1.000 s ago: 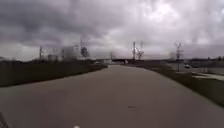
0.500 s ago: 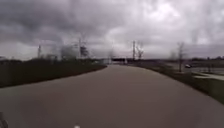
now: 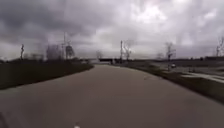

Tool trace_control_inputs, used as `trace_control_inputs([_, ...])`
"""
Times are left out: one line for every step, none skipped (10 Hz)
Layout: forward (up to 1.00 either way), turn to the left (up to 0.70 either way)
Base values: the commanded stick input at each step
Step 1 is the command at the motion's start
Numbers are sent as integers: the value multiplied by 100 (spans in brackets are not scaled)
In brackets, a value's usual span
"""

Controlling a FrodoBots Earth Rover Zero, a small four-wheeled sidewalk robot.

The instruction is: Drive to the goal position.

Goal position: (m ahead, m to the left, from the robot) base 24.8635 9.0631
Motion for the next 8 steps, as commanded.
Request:
trace_control_inputs([100, 0])
trace_control_inputs([100, 0])
trace_control_inputs([100, 0])
trace_control_inputs([100, 0])
trace_control_inputs([100, 0])
trace_control_inputs([100, 0])
trace_control_inputs([100, 0])
trace_control_inputs([100, 0])
